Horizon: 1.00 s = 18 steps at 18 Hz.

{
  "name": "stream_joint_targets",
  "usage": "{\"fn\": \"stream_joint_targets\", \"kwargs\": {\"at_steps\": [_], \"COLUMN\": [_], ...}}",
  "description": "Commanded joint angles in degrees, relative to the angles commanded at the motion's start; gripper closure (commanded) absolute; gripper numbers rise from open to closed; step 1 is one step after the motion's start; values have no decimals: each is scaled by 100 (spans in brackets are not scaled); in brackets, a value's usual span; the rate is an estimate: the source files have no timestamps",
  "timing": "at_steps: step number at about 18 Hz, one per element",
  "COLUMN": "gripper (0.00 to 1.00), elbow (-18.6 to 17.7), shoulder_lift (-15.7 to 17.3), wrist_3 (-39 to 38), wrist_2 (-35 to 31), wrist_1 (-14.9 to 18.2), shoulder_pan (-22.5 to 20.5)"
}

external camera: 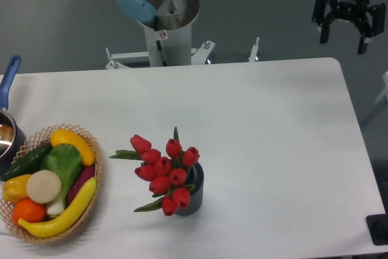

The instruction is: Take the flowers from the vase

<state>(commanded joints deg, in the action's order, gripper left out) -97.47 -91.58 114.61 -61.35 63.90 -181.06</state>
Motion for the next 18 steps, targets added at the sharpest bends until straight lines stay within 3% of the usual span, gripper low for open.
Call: {"fn": "stream_joint_targets", "kwargs": {"at_steps": [9, 13, 18], "gripper": [0, 0, 0], "elbow": [-167, -334, -518], "shoulder_lift": [26, 44, 79], "wrist_3": [-245, -790, -1238], "wrist_2": [105, 701, 1000], "wrist_1": [26, 35, 35], "shoulder_pan": [18, 26, 88]}}
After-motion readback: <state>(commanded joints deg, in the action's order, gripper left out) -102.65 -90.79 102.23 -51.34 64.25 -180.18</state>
